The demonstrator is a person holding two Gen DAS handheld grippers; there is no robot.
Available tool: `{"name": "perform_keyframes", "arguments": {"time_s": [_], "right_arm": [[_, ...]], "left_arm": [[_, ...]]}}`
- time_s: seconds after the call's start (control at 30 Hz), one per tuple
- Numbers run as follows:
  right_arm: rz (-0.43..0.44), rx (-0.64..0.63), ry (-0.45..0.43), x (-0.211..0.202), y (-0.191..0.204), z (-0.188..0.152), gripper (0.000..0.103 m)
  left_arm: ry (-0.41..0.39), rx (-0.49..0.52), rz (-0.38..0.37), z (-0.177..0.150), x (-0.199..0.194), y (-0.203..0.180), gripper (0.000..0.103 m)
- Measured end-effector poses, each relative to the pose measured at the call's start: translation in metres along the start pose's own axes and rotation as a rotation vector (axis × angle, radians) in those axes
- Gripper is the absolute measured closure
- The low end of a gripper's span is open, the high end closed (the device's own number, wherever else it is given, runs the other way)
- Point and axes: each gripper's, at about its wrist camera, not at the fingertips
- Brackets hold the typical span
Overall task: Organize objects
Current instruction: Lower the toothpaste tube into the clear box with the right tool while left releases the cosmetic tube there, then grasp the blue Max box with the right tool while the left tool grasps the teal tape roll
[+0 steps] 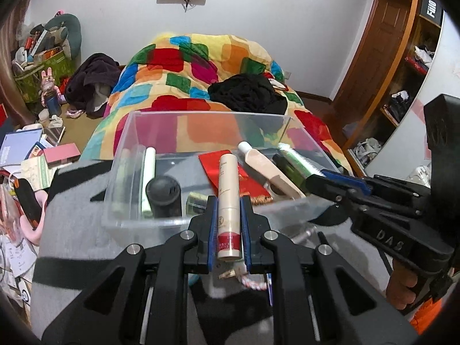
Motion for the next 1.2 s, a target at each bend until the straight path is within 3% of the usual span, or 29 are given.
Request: {"name": "perform_keyframes", "arguments": {"time_s": [0.3, 0.83, 1.07, 1.2], "right_arm": [[-0.005, -0.019, 0.044, 0.018, 0.005, 0.009, 0.088], [0.019, -0.041, -0.028, -0.024, 0.01, -0.017, 0.084], [0.025, -0.057, -0.041, -0.032, 0.017, -0.035, 0.071], [0.015, -0.069, -0.027, -0.026, 0.024, -0.048, 0.069]], "left_arm": [[0.019, 0.006, -0.006, 0.008, 0.006, -0.004, 0.089], [-0.041, 0.052, 0.02, -0.019, -0.026, -0.004, 0.088], [-0.03, 0.027, 0.049, -0.041, -0.03, 0.015, 0.078], [0.01, 0.002, 0.062, -0.055, -0.021, 0.03, 0.072]]}}
Point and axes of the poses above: each gripper's, at about its wrist camera, not at the fingertips, and x roughly the way its jaws point, y to its left, z to its top, and after that the axes turned 11 degrees about y, right-handed
